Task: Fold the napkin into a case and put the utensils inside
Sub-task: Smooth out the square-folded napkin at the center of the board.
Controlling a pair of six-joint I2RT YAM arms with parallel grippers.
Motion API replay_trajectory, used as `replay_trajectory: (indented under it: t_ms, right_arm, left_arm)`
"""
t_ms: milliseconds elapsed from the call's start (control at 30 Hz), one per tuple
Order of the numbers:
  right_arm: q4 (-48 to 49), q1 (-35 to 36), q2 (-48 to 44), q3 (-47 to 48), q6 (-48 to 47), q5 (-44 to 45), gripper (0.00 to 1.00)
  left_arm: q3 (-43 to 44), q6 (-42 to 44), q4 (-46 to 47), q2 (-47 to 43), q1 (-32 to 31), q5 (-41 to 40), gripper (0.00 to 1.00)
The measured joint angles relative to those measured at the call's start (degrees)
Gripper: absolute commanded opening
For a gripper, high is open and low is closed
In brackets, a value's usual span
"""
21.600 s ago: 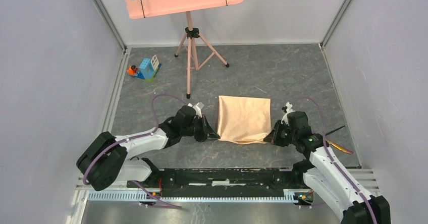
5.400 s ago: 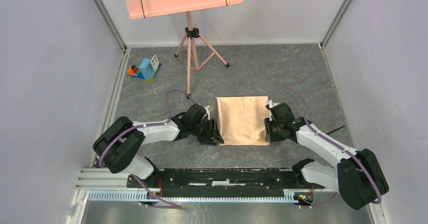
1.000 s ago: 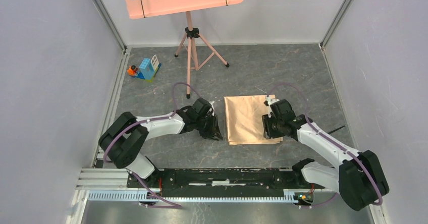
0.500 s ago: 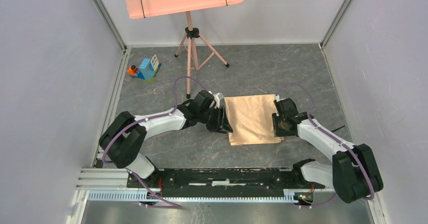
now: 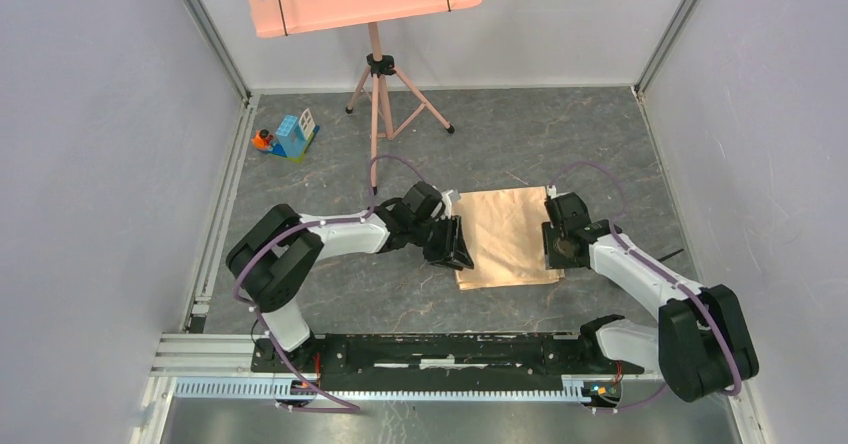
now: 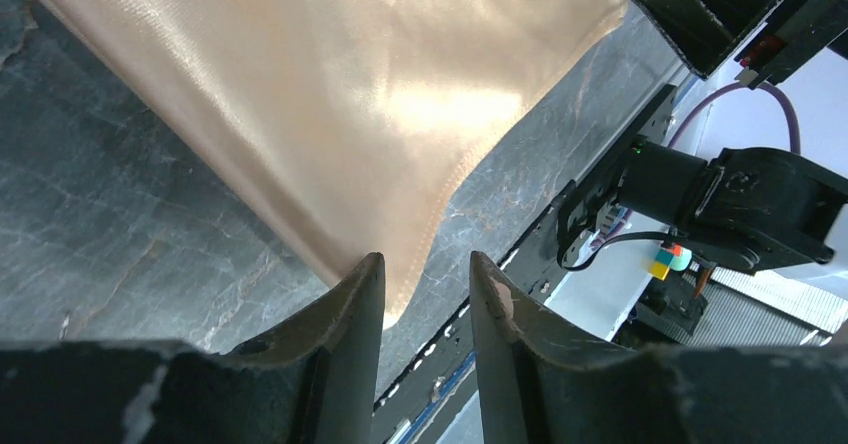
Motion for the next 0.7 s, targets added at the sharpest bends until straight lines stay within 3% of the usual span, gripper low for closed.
replay_trajectory:
  t_ms: [167, 267, 300, 400, 467, 700]
  right_arm:
    - [2.03, -0.07, 1.95, -0.68, 0.79, 1.88, 0.29]
    - [2.91, -0.09, 2.25, -0.72, 1.22, 3.10, 0.30]
    - [2.99, -0.09, 2.29, -0.70, 1.27, 3.28, 0.32]
    - [2.75, -0.02, 2.34, 0.15, 0.76, 3.17, 0.61]
    - [3.19, 0.04, 2.32, 2.16, -0.11, 1.97, 0.69]
    - [16.96, -0.70, 8.11, 11.21, -1.70, -13.25, 0.68]
  left_arm:
    - [-0.02, -0.94, 2.67, 2.95, -0.74, 0.57, 0.41]
    - [-0.52, -1.75, 4.98, 4.11, -1.49, 0.96, 0.39]
    - [-1.05, -2.12, 5.88, 4.33, -1.68, 1.09, 0.39]
    - [-2.99, -2.80, 7.93, 4.94, -2.01, 1.25, 0.38]
    - [-4.31, -3.54, 8.94, 5.53, -2.01, 1.31, 0.38]
    - [-4.92, -4.52, 11.04, 5.35, -2.01, 1.95, 0.55]
